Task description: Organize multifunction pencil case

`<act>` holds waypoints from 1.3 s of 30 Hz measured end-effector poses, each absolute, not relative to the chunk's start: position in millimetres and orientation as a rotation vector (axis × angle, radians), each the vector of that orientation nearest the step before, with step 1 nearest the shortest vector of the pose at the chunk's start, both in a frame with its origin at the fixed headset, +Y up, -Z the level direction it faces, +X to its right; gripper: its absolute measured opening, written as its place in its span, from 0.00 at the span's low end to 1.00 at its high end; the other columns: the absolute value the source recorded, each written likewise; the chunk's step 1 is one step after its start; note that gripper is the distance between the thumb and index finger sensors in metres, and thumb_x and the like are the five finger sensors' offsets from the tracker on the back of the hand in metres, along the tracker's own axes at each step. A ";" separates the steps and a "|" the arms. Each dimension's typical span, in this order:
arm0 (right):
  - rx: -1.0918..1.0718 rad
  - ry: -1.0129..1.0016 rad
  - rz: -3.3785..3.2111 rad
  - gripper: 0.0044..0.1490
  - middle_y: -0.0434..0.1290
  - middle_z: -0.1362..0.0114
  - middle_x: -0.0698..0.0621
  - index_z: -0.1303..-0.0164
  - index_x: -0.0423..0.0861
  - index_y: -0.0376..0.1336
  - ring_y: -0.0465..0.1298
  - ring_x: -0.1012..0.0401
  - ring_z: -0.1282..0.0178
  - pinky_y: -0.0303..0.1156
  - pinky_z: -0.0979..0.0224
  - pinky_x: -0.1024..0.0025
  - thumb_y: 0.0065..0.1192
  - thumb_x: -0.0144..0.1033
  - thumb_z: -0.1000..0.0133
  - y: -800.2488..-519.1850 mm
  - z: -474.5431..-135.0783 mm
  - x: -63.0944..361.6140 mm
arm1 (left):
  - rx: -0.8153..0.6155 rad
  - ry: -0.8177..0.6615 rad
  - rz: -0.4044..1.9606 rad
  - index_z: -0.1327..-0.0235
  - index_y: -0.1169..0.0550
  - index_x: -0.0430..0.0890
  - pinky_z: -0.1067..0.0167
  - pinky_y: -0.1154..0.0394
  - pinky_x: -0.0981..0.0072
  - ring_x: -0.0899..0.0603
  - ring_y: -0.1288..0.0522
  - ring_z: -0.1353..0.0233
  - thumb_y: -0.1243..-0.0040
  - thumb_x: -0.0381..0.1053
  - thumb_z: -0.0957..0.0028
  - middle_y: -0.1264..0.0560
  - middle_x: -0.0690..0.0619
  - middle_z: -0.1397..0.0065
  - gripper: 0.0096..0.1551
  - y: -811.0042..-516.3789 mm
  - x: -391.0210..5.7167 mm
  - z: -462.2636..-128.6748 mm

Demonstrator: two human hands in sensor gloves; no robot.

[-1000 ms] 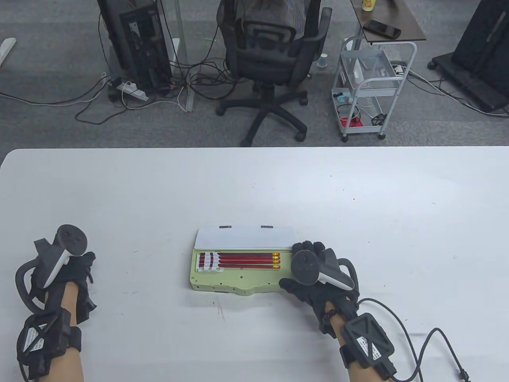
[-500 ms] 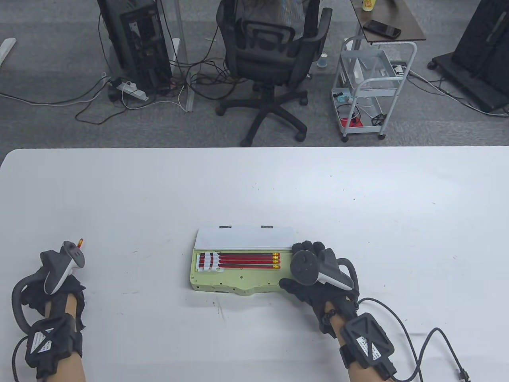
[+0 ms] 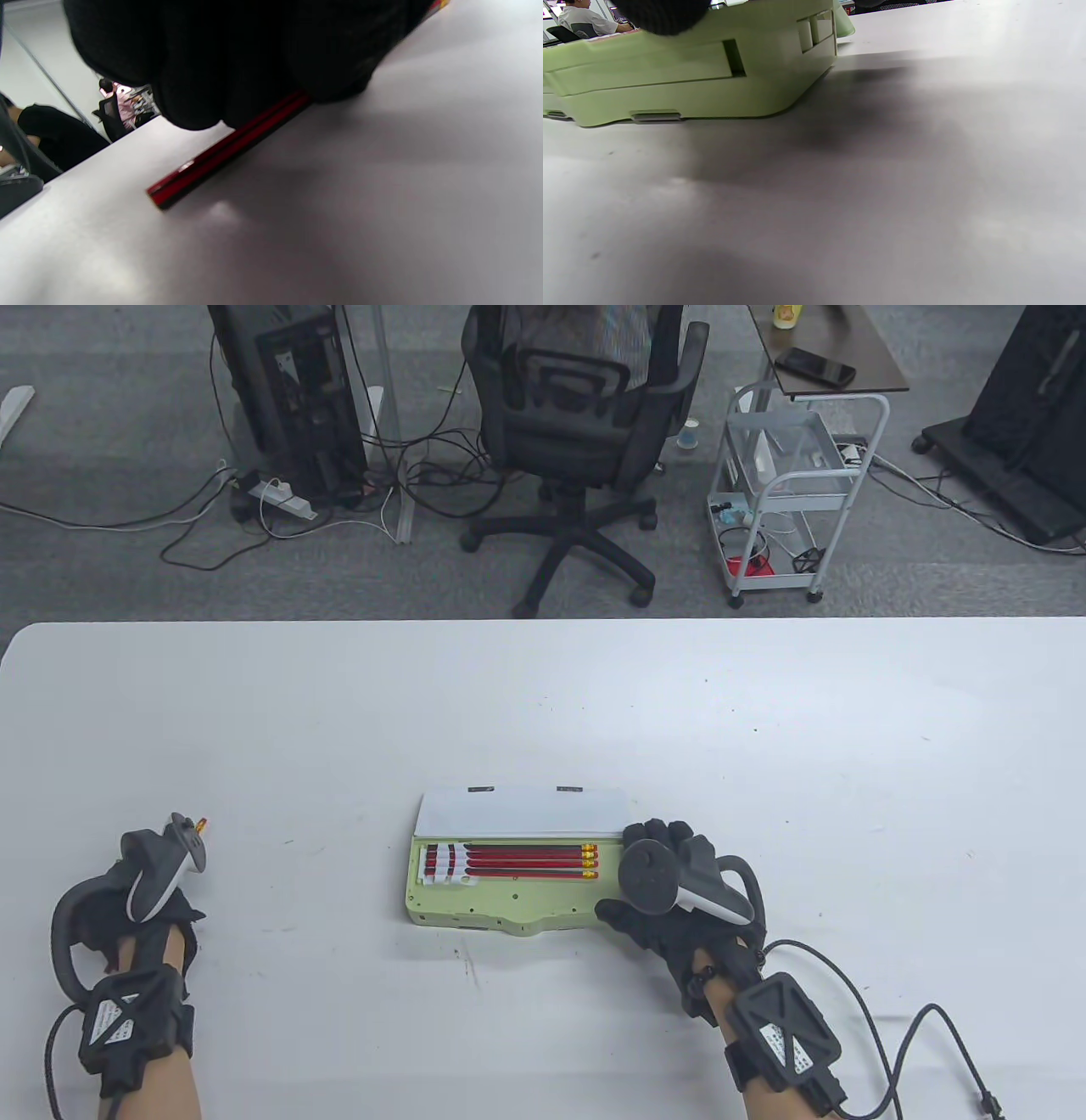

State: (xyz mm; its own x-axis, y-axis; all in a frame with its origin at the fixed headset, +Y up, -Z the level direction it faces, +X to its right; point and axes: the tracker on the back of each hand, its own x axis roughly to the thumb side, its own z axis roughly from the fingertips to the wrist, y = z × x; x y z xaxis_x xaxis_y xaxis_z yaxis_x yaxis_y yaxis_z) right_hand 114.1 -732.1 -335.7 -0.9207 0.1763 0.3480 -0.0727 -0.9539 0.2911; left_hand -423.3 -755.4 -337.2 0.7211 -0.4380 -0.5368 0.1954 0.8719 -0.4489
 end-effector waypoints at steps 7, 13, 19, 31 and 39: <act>0.570 0.420 2.935 0.64 0.39 0.18 0.22 0.16 0.26 0.35 0.42 0.24 0.20 0.45 0.24 0.26 0.46 0.59 0.45 -731.7 -335.6 113.5 | -0.405 0.658 -0.351 0.39 0.23 0.45 0.37 0.27 0.36 0.39 0.20 0.37 0.42 0.51 0.48 0.21 0.46 0.36 0.25 -760.7 -423.6 -336.1; 0.569 0.420 2.937 0.64 0.38 0.17 0.22 0.16 0.26 0.35 0.42 0.24 0.20 0.45 0.24 0.26 0.46 0.59 0.45 -731.6 -335.5 113.2 | -0.285 0.566 -0.240 0.38 0.26 0.50 0.37 0.26 0.34 0.36 0.19 0.34 0.45 0.50 0.48 0.19 0.45 0.34 0.23 -743.3 -392.5 -347.4; 0.568 0.418 2.941 0.64 0.38 0.17 0.22 0.16 0.26 0.35 0.42 0.24 0.20 0.45 0.24 0.26 0.46 0.59 0.44 -731.6 -335.2 113.1 | -0.149 0.374 -0.110 0.37 0.29 0.50 0.37 0.26 0.35 0.37 0.19 0.35 0.46 0.46 0.48 0.19 0.46 0.35 0.24 -717.7 -336.0 -358.4; 0.569 0.386 2.952 0.63 0.40 0.17 0.22 0.16 0.27 0.36 0.46 0.24 0.20 0.48 0.24 0.26 0.46 0.60 0.45 -730.6 -334.8 113.0 | 0.029 -0.132 0.090 0.39 0.26 0.55 0.35 0.28 0.33 0.41 0.18 0.40 0.48 0.45 0.52 0.18 0.50 0.39 0.25 -703.3 -217.9 -345.0; 0.585 0.336 2.957 0.62 0.41 0.17 0.23 0.15 0.28 0.39 0.48 0.25 0.19 0.50 0.24 0.26 0.47 0.59 0.45 -728.5 -334.7 115.2 | 0.116 -0.316 0.064 0.39 0.25 0.55 0.37 0.26 0.35 0.43 0.17 0.43 0.47 0.46 0.52 0.17 0.51 0.40 0.25 -699.4 -186.8 -323.2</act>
